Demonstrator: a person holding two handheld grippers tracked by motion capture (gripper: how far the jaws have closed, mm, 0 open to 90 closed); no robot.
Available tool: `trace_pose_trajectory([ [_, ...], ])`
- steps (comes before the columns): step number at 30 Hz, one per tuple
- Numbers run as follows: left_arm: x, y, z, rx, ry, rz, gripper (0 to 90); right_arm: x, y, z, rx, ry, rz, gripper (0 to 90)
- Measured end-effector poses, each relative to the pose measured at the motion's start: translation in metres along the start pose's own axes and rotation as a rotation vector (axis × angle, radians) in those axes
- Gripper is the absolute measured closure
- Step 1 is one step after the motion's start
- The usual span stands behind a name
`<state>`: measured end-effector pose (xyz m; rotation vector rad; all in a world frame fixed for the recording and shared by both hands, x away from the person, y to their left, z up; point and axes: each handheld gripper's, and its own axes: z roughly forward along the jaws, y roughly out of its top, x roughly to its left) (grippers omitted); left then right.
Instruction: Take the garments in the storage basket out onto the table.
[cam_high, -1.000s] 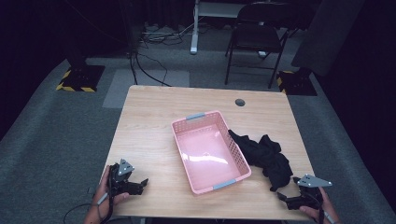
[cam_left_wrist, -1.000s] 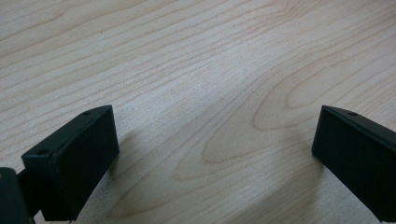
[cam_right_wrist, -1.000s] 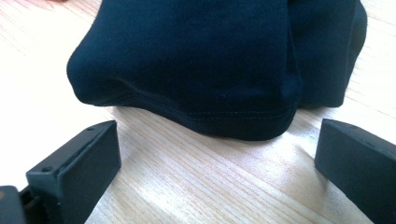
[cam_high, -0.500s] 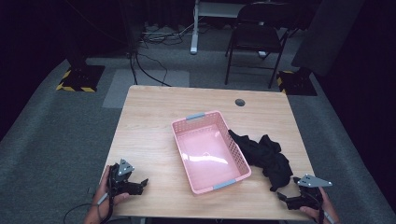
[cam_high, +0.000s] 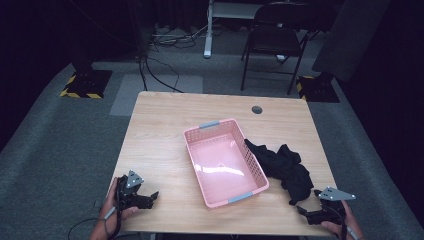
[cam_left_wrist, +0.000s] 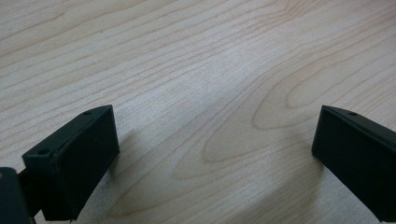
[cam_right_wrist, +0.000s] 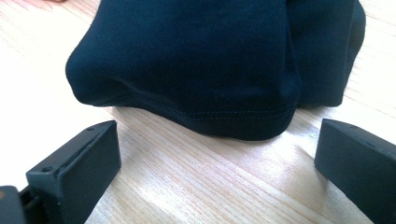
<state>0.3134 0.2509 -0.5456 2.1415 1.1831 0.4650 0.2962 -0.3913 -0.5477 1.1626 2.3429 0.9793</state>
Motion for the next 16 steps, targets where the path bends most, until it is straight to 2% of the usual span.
trace_pose_trajectory([
  [16, 0.0001, 0.0002, 0.0005, -0.004, -0.002, -0.001, 0.1, 0.0, 0.0, 0.0, 0.0, 0.0, 0.0, 0.2],
])
